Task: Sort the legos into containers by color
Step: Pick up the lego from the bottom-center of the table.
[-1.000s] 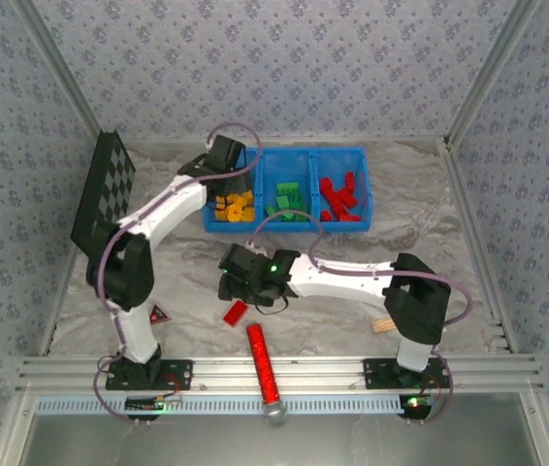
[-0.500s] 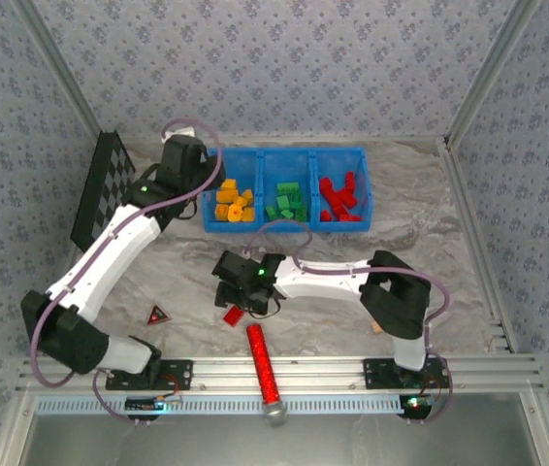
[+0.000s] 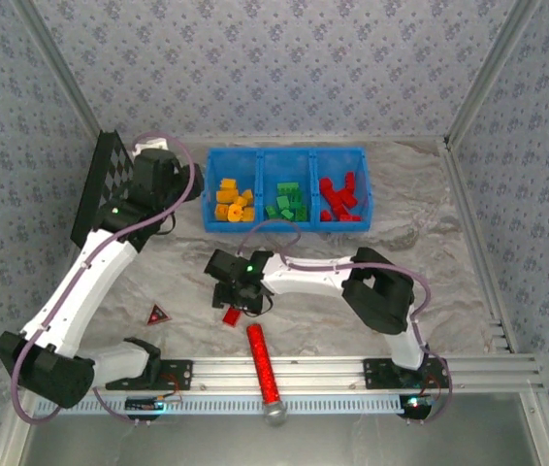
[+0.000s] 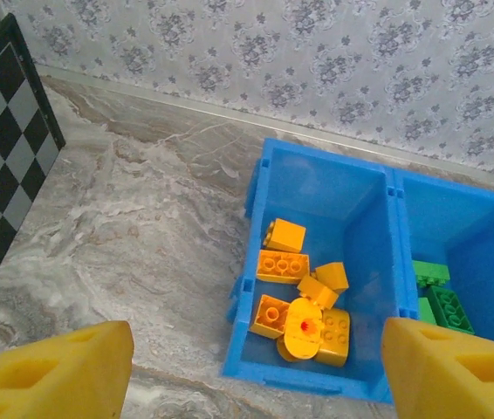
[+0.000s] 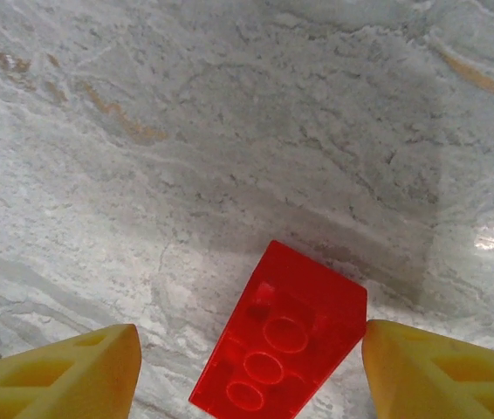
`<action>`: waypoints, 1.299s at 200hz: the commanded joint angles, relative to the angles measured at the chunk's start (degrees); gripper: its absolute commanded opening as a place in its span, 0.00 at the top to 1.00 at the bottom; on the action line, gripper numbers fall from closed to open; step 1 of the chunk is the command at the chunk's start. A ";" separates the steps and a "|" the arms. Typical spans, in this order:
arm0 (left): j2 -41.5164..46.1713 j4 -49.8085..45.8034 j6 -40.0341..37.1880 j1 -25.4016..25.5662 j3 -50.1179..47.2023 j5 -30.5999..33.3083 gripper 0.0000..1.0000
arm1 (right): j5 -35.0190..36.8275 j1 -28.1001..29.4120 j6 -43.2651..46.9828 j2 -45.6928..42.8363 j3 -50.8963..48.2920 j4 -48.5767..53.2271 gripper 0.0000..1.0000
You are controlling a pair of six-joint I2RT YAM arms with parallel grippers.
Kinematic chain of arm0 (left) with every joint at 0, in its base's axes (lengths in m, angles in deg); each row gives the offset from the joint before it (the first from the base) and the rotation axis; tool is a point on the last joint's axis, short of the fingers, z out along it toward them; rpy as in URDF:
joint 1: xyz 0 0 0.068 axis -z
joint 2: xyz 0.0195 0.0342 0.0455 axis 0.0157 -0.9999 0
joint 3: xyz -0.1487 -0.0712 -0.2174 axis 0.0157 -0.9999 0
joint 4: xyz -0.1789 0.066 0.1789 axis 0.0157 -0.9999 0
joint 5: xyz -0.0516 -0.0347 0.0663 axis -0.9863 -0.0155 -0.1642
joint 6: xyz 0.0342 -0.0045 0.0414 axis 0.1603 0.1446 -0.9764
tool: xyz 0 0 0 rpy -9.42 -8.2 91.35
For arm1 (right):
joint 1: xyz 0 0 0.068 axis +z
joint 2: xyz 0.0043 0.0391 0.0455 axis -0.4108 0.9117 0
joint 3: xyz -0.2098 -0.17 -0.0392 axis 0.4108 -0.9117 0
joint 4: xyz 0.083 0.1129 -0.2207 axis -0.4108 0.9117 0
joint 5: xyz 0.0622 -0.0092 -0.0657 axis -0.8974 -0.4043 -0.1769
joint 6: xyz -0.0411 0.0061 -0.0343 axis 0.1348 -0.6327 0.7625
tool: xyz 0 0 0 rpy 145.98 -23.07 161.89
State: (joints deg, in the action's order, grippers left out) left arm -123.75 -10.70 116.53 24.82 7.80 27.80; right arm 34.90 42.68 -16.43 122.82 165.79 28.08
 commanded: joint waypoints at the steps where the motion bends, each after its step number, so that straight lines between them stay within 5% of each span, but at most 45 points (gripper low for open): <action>1: 2.60 -0.97 -0.64 -1.36 -0.66 -1.41 0.25 | -0.53 0.08 2.31 2.67 3.27 5.18 0.32; 46: 6.71 -1.24 -0.28 -3.39 -2.91 -2.18 0.24 | -0.13 0.66 4.29 5.55 4.33 6.80 0.36; 101: 7.89 -3.10 -0.19 -3.62 -2.32 -2.64 0.23 | 1.18 0.48 6.67 6.96 4.18 6.01 0.63; 157: 11.75 -8.95 -1.07 -3.79 -3.27 -0.49 0.22 | 5.52 -2.10 20.73 -0.04 0.92 7.65 0.72; 199: 14.94 -12.39 -1.13 -4.30 -4.44 -0.34 0.22 | 11.46 -12.18 32.81 -14.95 -4.38 6.83 0.74; 260: 17.56 -16.80 -2.73 -5.29 -6.44 0.32 0.22 | 11.69 -36.03 46.59 -28.75 -5.90 3.25 0.74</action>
State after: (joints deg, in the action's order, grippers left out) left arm -107.86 -24.60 114.96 19.86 2.93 27.30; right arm 44.54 13.24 21.34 96.90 160.48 32.06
